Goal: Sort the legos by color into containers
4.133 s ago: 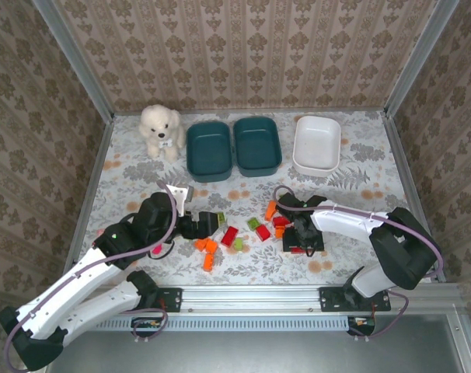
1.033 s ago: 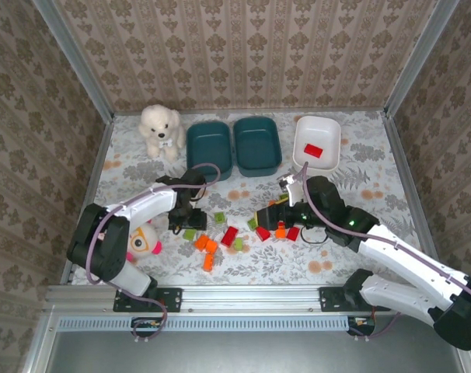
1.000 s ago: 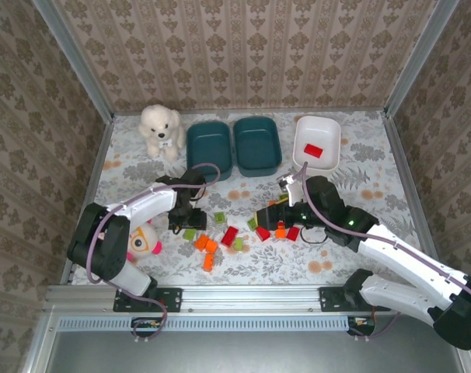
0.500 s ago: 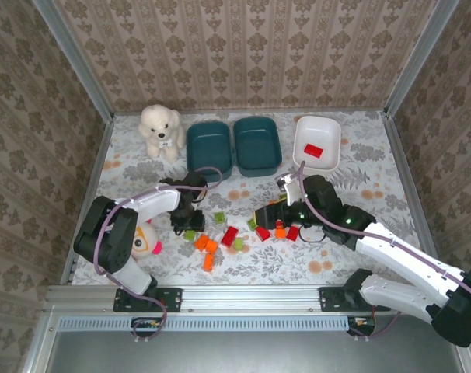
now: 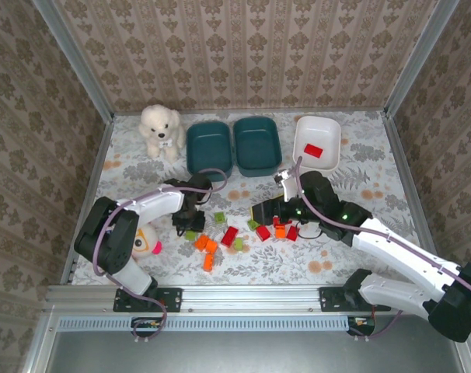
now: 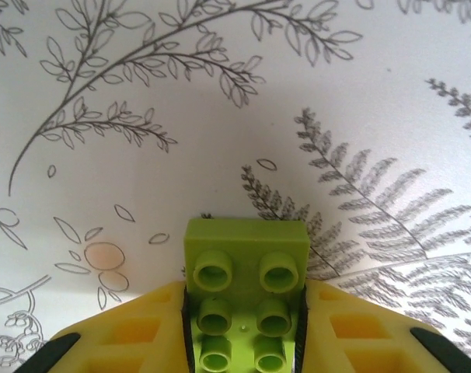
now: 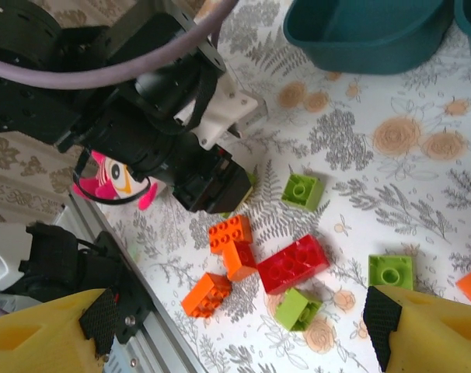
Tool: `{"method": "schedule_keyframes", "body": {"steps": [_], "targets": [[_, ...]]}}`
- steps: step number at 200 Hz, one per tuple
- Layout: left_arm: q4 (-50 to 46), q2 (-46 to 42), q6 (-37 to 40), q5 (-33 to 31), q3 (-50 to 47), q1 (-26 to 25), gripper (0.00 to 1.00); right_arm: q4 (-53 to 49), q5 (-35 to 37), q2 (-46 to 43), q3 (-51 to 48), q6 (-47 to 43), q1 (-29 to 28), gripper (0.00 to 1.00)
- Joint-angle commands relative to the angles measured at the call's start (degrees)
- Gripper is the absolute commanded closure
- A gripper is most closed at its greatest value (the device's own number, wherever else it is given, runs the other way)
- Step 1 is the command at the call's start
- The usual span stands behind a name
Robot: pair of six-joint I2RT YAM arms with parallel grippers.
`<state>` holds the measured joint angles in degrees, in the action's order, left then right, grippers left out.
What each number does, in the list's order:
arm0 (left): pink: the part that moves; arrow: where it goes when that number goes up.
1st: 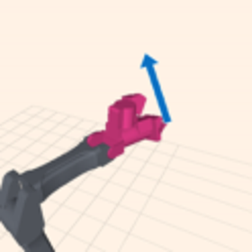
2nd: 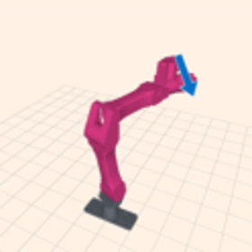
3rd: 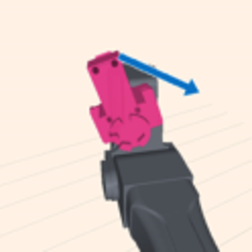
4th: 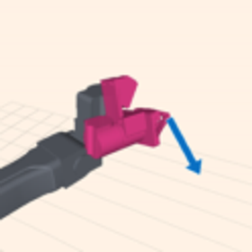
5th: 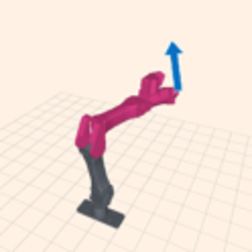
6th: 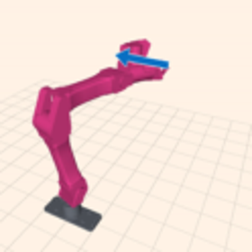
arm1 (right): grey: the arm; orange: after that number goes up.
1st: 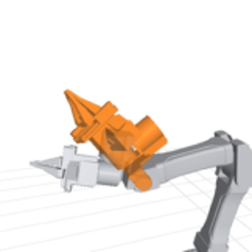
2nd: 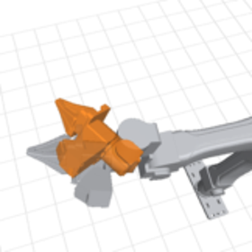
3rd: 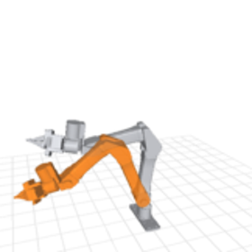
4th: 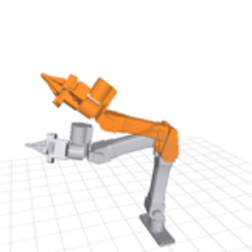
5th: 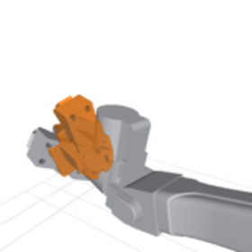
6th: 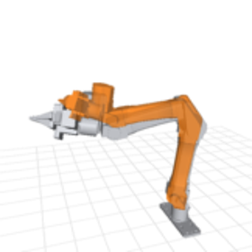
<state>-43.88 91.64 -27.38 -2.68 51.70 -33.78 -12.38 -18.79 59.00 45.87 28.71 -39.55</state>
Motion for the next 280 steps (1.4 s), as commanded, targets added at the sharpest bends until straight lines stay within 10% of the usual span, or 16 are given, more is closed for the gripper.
{"method": "schedule_keyframes", "body": {"steps": [1,140,198,280], "targets": [[-5.64,-1.88,0.14,-1.10,8.14,-0.16,0.70,0.75,2.07,-0.29,4.22,0.69,0.00,0.14],[-12.77,40.34,4.38,1.01,72.30,10.69,0.72,1.01,11.73,10.65,19.44,2.92,3.93,0.13],[-12.40,49.81,1.25,5.31,78.78,13.13,0.70,-2.61,13.71,7.36,17.77,3.82,3.95,0.12],[-12.55,46.67,-0.30,7.53,78.69,12.64,0.38,-6.95,16.19,3.81,15.46,1.63,4.21,0.10]]}}
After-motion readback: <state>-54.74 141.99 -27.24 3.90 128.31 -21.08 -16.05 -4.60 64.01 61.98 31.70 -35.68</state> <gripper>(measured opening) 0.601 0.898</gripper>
